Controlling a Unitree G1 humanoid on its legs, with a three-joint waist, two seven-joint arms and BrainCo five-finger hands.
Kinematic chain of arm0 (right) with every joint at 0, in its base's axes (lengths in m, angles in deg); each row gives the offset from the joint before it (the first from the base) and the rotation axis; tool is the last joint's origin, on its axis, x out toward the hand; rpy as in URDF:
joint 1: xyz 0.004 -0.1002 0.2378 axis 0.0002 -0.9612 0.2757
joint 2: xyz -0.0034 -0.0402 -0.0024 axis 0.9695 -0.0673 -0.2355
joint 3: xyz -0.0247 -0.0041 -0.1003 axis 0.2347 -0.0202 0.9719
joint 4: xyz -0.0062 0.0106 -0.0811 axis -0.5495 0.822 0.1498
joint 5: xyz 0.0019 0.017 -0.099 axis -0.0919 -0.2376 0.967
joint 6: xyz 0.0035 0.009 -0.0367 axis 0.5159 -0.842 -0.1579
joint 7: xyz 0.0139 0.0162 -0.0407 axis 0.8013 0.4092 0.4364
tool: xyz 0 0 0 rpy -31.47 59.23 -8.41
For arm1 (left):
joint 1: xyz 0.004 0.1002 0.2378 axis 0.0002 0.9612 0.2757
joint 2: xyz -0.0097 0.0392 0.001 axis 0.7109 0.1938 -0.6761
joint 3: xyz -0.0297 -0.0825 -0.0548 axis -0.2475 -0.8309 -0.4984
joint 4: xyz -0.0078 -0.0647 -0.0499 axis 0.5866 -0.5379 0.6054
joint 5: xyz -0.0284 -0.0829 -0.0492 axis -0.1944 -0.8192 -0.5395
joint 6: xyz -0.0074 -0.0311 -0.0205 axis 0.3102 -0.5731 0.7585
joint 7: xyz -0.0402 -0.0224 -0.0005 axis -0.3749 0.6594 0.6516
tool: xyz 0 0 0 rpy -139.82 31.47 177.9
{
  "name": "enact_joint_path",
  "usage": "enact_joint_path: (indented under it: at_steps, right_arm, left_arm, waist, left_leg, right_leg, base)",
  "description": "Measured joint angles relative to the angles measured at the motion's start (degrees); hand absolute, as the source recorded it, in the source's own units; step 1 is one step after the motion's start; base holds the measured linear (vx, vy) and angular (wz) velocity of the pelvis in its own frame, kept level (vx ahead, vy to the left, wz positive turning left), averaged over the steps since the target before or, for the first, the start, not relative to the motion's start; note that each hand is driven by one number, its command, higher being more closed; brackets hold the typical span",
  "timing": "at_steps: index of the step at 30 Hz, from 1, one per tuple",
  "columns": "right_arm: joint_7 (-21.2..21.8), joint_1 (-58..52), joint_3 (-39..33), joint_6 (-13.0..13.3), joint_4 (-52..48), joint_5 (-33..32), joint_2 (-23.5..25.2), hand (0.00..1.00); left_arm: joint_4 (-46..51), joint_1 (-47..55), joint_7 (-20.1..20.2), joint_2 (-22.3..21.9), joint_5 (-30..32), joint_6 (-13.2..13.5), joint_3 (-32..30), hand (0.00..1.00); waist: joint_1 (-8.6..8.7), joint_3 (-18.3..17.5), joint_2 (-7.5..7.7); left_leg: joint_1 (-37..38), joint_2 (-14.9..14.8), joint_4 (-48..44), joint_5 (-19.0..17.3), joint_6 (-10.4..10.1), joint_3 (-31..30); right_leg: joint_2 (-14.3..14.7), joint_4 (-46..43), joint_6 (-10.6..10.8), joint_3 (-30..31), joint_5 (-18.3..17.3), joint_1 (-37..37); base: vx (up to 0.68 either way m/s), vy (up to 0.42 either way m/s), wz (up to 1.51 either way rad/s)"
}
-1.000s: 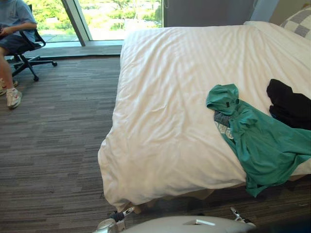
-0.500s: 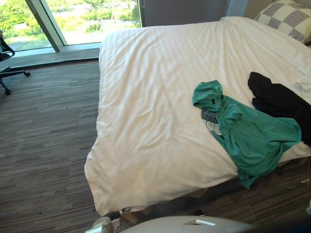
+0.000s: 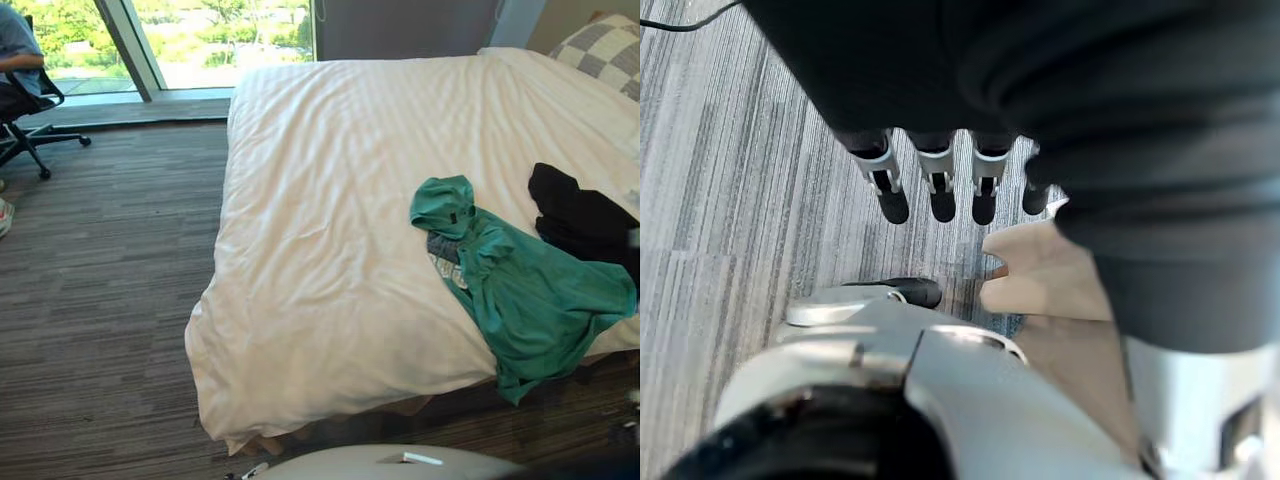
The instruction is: Tidy the bed and pick cloth on bed and put in laundry
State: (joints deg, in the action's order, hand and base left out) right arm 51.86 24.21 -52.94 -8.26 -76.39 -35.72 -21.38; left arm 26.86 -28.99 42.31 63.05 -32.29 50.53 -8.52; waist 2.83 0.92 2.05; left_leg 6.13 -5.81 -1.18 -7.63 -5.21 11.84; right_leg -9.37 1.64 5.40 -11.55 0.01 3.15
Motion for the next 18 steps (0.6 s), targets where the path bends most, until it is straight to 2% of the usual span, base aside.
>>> enact_joint_path:
  at_steps: [3,5,6,8,10,11,14,15,17,18]
  right_arm:
    - [4.91,-1.83,11.98,-3.61,-3.03,0.09,4.69,1.0]
    - [6.87,-1.83,17.0,-4.71,-3.07,0.08,5.76,1.0]
    - [8.38,-1.83,21.27,-5.74,-3.03,0.09,6.79,1.0]
    - [9.63,-1.76,26.17,-6.36,-2.87,0.07,7.4,1.0]
    - [10.16,-0.71,32.97,-6.88,-2.02,0.09,8.58,1.0]
    - [10.15,0.58,35.33,-6.9,-0.92,0.1,9.29,1.0]
    - [8.96,9.42,38.81,-6.88,3.41,1.79,11.79,1.0]
    - [8.52,13.19,39.02,-6.73,5.22,2.99,12.46,1.0]
    - [8.54,16.58,39.55,-6.7,7.29,4.63,13.15,1.0]
    - [8.6,17.3,39.99,-6.71,7.9,5.13,13.26,1.0]
  left_arm:
    - [0.72,0.16,-0.22,-0.05,0.13,1.29,0.03,0.0]
    - [0.76,0.24,-0.25,-0.06,0.18,1.62,0.04,0.0]
    - [1.2,0.24,-0.26,-0.12,0.31,2.03,0.08,0.0]
    - [1.8,0.26,-0.21,-0.18,2.25,2.57,0.17,0.0]
    - [2.23,-0.06,-0.03,0.18,2.76,3.06,0.18,0.0]
    - [2.46,-0.74,0.07,0.28,2.76,3.39,0.27,0.0]
    - [4.62,-5.57,0.5,0.67,1.83,3.67,1.57,0.0]
    - [5.37,-7.84,0.51,0.84,0.87,3.76,2.57,0.0]
    - [7.04,-9.63,0.5,0.52,-1.14,3.87,2.66,0.0]
    - [7.39,-9.96,0.51,0.39,-1.27,3.89,2.66,0.0]
  waist:
    - [-0.86,0.81,0.37]
    - [-1.29,0.94,0.43]
    - [-2.44,1.3,0.25]
    - [-3.22,1.94,-0.11]
    - [-4.0,2.92,0.38]
    - [-4.1,4.16,0.48]
    - [-5.67,12.06,0.03]
    - [-6.24,15.5,-0.75]
    - [-6.87,19.82,-1.87]
    - [-6.98,20.71,-2.15]
  left_leg:
    - [0.34,-0.03,-0.15,0.07,-0.04,-1.42]
    - [0.32,-0.05,-0.15,0.23,-0.04,-2.17]
    - [0.31,-0.04,-0.15,0.34,-0.05,-2.79]
    - [-0.11,0.04,0.09,0.78,-0.08,-3.67]
    - [-2.3,0.08,-0.04,1.06,-0.23,-5.04]
    - [-3.56,0.03,-0.67,1.17,-0.3,-5.71]
    - [-9.8,-0.13,-5.84,1.12,-0.26,-6.98]
    - [-12.69,-0.09,-7.65,1.15,-0.23,-7.75]
    - [-15.12,-0.08,-9.52,1.17,-0.2,-8.42]
    - [-15.83,-0.05,-10.05,1.17,-0.2,-8.79]
  right_leg:
    - [0.0,0.32,0.04,-1.36,-0.11,1.45]
    - [-0.01,0.32,0.03,-2.1,-0.13,1.77]
    - [-0.02,0.32,0.07,-2.72,-0.19,2.25]
    - [-0.11,0.33,0.17,-3.58,-0.38,2.38]
    - [-0.3,-0.26,0.61,-4.51,-1.4,0.95]
    - [-0.37,-1.16,0.53,-4.97,-1.76,-0.11]
    - [-1.03,-6.4,-0.17,-5.24,-2.42,-6.05]
    - [-1.25,-7.71,-0.26,-5.55,-2.37,-8.27]
    - [-1.49,-8.91,-0.33,-6.08,-2.38,-9.93]
    - [-1.57,-9.22,-0.45,-6.36,-2.45,-10.37]
  base:
    - [-0.03,-0.014,0.21]
    - [-0.02,-0.018,0.24]
    - [-0.01,-0.011,0.2]
    - [-0.04,-0.02,0.27]
    - [-0.07,-0.042,0.32]
    - [-0.08,-0.038,0.33]
    - [-0.11,0.0,0.22]
    - [-0.15,0.004,0.24]
    - [-0.11,-0.001,0.21]
    - [-0.07,-0.004,0.27]
